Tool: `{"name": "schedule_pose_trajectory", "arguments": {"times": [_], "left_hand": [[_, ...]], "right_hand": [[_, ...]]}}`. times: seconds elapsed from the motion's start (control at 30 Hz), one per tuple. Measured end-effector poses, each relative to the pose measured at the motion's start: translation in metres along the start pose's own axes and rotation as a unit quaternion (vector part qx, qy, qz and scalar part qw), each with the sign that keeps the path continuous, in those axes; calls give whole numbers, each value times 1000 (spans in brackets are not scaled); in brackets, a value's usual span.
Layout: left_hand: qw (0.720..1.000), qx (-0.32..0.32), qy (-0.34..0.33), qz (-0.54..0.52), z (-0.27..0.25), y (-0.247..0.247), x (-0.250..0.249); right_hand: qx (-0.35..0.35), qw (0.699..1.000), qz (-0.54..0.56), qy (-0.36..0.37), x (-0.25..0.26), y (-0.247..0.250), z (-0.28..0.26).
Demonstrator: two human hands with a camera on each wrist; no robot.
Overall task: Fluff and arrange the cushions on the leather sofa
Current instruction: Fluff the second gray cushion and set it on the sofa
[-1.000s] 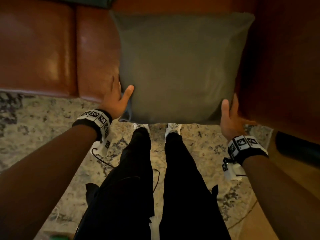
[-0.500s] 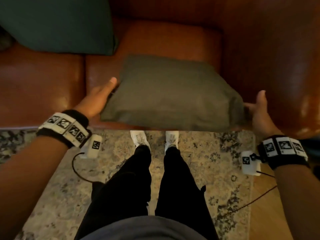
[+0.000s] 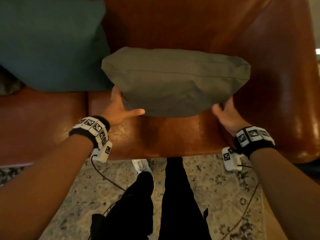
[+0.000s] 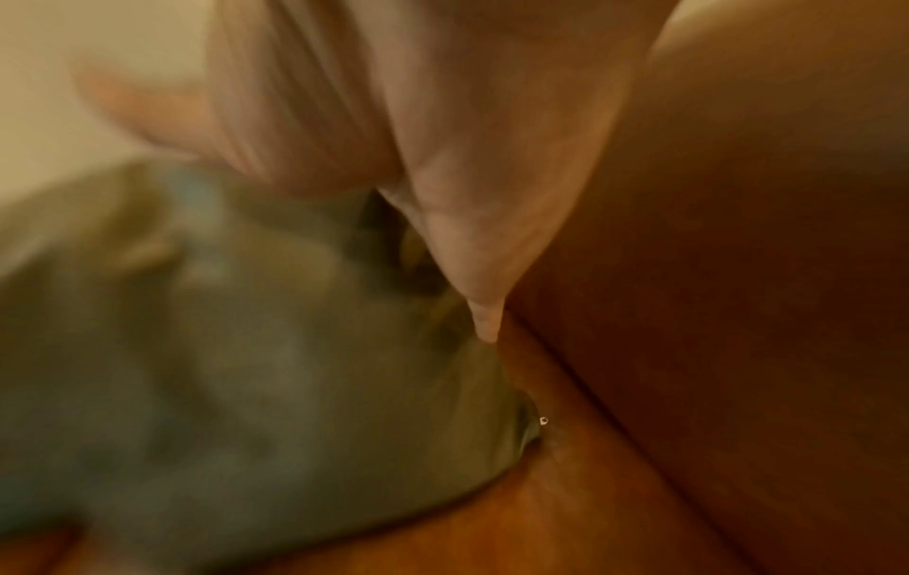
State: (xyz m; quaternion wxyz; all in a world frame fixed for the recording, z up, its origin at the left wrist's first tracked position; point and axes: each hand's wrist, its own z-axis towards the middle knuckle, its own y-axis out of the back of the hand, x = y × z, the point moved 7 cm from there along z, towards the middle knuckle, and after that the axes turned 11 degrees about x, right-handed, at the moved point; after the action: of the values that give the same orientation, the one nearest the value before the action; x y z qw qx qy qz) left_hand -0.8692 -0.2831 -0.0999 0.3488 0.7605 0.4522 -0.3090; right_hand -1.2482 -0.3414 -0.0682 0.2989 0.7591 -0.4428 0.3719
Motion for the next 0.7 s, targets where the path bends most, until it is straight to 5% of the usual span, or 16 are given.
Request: {"name": "schedule_pose_trajectory", "arguments": {"times": [0.07, 0.43, 0.7], "left_hand": [[999, -25, 18, 34, 17, 3, 2], [967, -144, -60, -202, 78, 35, -83], [972, -153, -25, -176, 123, 41, -90]], "right_hand": [[9, 999, -46, 5, -1, -7, 13], [-45, 986, -152, 45, 74, 47, 98], [-62, 987, -139, 43, 84, 80, 155]]}}
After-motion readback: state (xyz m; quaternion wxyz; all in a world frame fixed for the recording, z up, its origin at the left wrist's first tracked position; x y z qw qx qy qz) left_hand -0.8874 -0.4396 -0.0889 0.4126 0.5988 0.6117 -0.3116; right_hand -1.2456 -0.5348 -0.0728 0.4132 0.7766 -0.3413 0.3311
